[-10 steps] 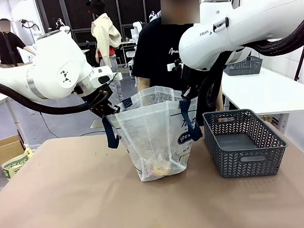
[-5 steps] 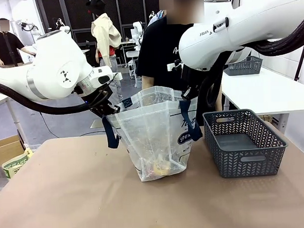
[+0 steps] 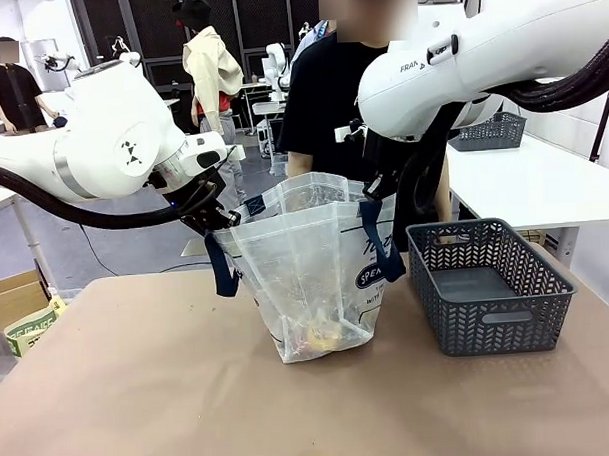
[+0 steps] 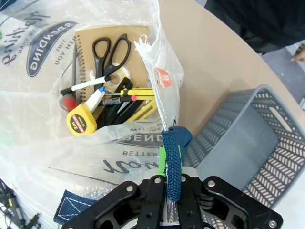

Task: Transfer purchased items from the store into the shopping bag.
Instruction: Move the Reusable shopping bag to the right side of the table.

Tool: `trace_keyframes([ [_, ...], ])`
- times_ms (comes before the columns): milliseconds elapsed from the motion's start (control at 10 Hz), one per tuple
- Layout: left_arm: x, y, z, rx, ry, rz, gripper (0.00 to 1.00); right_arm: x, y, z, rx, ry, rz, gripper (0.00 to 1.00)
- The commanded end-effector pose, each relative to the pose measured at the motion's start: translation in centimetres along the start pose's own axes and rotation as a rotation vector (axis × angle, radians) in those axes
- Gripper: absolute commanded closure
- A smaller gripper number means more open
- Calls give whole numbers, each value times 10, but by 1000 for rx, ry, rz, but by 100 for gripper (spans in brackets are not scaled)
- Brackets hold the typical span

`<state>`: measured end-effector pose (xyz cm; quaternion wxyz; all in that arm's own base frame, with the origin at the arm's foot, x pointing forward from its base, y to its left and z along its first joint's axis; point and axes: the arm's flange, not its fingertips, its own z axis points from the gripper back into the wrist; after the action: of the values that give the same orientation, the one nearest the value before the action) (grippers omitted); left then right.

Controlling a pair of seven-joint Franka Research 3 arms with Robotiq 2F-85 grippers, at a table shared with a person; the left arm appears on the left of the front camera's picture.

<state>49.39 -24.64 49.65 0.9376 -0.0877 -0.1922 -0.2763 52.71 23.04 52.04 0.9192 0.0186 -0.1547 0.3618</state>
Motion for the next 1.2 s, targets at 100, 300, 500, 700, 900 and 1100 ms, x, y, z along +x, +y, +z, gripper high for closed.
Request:
trace_keyframes([
  [100, 0, 2, 1, 2, -1, 6, 100, -1, -2, 0, -1, 1, -4, 100],
  [300, 0, 2, 1, 2, -1, 6, 100, -1, -2, 0, -1, 1, -4, 100],
  [500, 0, 2, 1, 2, -1, 6, 100, -1, -2, 0, -1, 1, -4, 100],
  [700, 0, 2, 1, 2, -1, 6, 100, -1, -2, 0, -1, 1, -4, 100],
  [900, 0, 2, 1, 2, -1, 6, 100, -1, -2, 0, -1, 1, -4, 100],
  [1100, 0, 2, 1, 2, -1, 6, 100, -1, -2, 0, -1, 1, -4, 100],
])
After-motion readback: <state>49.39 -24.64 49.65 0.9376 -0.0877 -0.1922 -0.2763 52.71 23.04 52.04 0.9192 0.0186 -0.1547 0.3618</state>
